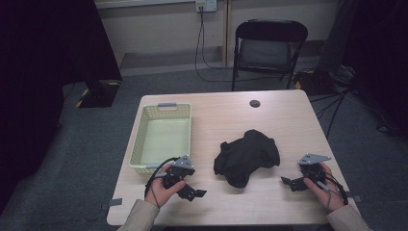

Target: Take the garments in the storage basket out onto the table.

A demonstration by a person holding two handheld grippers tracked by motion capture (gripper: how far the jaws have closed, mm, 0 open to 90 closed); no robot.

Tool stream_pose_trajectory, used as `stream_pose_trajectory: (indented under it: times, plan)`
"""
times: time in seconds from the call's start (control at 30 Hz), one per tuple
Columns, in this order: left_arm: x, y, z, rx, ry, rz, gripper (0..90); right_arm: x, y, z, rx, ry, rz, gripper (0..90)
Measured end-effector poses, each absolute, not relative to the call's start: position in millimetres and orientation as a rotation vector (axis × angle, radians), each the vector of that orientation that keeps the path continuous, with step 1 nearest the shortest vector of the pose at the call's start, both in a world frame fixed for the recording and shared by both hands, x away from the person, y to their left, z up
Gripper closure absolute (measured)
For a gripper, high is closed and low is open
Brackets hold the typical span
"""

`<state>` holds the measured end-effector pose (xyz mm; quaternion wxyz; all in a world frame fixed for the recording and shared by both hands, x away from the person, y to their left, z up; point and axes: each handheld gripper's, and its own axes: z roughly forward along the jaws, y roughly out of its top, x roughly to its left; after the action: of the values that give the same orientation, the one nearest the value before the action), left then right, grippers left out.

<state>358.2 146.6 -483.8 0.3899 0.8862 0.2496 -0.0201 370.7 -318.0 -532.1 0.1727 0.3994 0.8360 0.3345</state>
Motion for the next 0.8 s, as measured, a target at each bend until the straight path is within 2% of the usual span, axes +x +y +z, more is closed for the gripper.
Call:
stream_pose_trajectory:
  times: [0.8]
  plan:
    - [356, 164, -484, 2.246, 0.657, -0.040, 2.9, 371, -318, -532, 1.133, 2.372, 0.949, 0.0]
